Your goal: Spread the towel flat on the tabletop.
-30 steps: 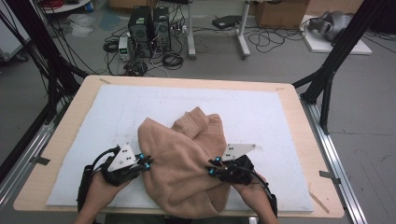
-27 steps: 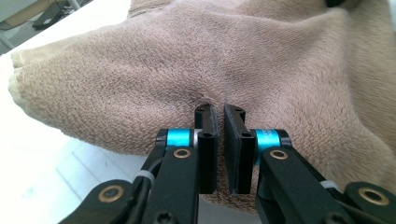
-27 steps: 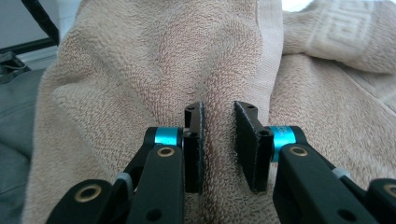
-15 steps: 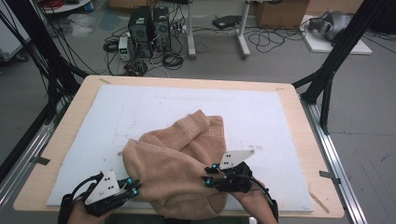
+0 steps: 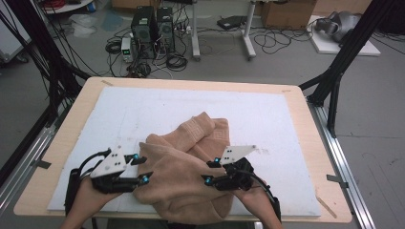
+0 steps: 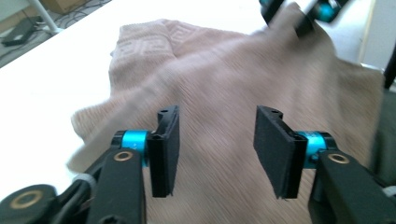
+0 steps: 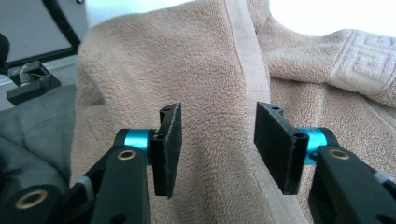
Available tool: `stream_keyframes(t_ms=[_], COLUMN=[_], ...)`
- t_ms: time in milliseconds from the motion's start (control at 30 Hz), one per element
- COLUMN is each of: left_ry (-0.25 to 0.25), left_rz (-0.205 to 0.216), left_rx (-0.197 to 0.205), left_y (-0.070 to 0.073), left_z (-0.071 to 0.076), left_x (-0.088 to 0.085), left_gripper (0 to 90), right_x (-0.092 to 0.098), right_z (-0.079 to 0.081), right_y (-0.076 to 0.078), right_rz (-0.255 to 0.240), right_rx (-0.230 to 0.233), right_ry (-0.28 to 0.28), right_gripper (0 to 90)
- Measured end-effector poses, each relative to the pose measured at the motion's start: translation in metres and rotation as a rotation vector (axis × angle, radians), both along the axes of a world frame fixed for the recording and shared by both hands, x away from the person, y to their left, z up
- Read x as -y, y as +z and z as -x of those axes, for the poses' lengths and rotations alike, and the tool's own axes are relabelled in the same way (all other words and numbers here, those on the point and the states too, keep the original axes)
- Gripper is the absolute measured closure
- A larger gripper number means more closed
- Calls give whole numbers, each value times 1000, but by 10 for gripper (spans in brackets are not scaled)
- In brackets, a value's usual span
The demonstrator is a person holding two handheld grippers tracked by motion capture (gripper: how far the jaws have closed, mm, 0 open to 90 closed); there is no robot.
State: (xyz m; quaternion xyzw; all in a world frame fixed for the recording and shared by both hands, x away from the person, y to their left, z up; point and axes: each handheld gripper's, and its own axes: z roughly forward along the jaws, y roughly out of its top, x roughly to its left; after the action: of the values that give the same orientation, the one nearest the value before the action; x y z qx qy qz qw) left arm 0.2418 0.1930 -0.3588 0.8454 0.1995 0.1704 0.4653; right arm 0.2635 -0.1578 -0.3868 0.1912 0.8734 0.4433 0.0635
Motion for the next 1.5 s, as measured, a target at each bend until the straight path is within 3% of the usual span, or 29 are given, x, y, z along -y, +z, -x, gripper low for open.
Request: stream_keyframes(t_ms=[100, 267, 433, 533, 633, 667, 767, 867, 1000, 1233, 1500], left_ry=[-4, -2, -20, -28, -53, -67, -104, -133, -132, -152, -188], left_rz=[9, 40, 45, 29, -37, -61, -139, -172, -143, -145, -74], left_rx=[-16, -93, -170, -251, -326, -345, -354, -354, -334, -278, -261], left_y=[-2, -10, -19, -29, -40, -43, -49, -50, -47, -40, -28], left_z=[-24, -60, -86, -98, -104, -104, -100, -97, -89, -64, -40], left_x=[7, 14, 22, 28, 34, 35, 38, 34, 25, 14, 6], left_gripper=[449, 416, 381, 362, 409, 468, 670, 856, 874, 877, 847], right_x=[-3, -1, 1, 0, 0, 0, 0, 2, 4, 4, 5], right_z=[-3, -6, -6, -4, -3, -2, -2, -1, 0, 9, 32], right_y=[-7, -18, -24, -26, -28, -28, -30, -29, -27, -24, -15], right_rz=[27, 32, 34, 34, 49, 50, 56, 46, 31, 22, -7], right_rx=[-21, -42, -55, -65, -51, -54, -60, -72, -70, -71, -54], right_ry=[-9, -20, -20, -17, 1, 7, 24, 32, 46, 72, 114], right_gripper=[498, 511, 516, 542, 621, 652, 702, 746, 779, 798, 776])
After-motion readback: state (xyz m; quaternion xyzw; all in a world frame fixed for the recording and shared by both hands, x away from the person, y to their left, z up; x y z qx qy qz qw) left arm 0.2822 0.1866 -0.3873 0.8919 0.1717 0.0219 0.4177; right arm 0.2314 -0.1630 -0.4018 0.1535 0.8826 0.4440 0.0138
